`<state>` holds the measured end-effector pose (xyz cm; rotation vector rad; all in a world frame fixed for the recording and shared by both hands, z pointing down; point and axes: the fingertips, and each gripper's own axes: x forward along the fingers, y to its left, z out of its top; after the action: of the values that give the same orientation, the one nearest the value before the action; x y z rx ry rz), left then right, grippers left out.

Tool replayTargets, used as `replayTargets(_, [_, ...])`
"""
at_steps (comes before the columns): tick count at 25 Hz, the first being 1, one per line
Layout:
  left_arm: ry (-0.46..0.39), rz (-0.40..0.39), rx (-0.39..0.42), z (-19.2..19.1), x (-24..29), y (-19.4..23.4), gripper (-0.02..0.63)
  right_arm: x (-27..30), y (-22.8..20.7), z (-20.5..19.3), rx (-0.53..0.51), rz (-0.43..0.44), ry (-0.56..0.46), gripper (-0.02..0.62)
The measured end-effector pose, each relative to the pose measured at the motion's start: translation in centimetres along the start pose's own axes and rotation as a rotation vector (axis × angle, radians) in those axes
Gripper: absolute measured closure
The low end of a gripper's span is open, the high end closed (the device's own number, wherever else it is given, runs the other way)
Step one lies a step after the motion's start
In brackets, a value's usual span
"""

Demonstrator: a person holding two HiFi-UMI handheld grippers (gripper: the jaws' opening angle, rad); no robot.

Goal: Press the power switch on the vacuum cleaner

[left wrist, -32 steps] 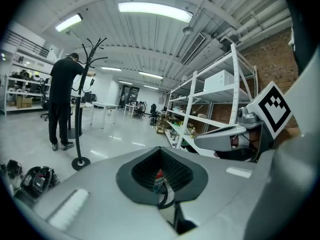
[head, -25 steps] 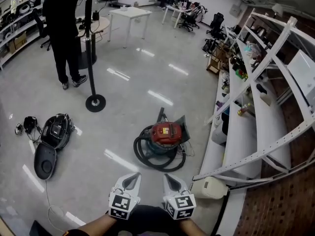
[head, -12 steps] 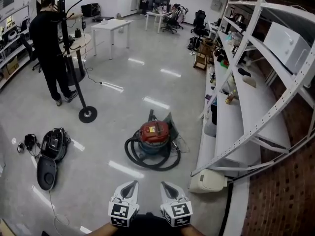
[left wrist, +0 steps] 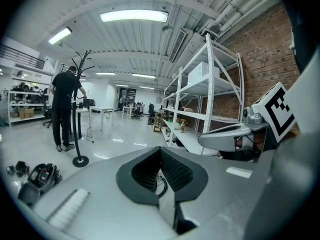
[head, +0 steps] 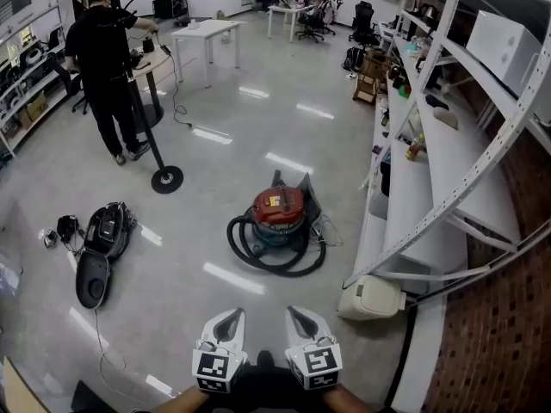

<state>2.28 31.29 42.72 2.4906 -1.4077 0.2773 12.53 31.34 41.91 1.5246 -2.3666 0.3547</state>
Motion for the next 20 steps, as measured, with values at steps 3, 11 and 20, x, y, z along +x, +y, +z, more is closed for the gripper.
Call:
replayTargets(3, [-0.008, 0.015, -0.003, -0.4, -0.5, -0.3, 0.591, -0.6, 0.0, -0.3, 0.0, -0.004, -0.004, 0.603])
replayTargets(11, [-0.034, 0.059, -0.008, -0.3, -1.9, -0.5, 0.591, -2.0, 0.4, -0.8, -0.036, 0.025, 0.004, 0.604])
replayTargets(20, [-0.044, 0.071, 0.002, -0.4, -2.6, -1.0, 0.591, -3.3, 0.3, -0.5, -0.038, 0.028, -0.02, 0.604])
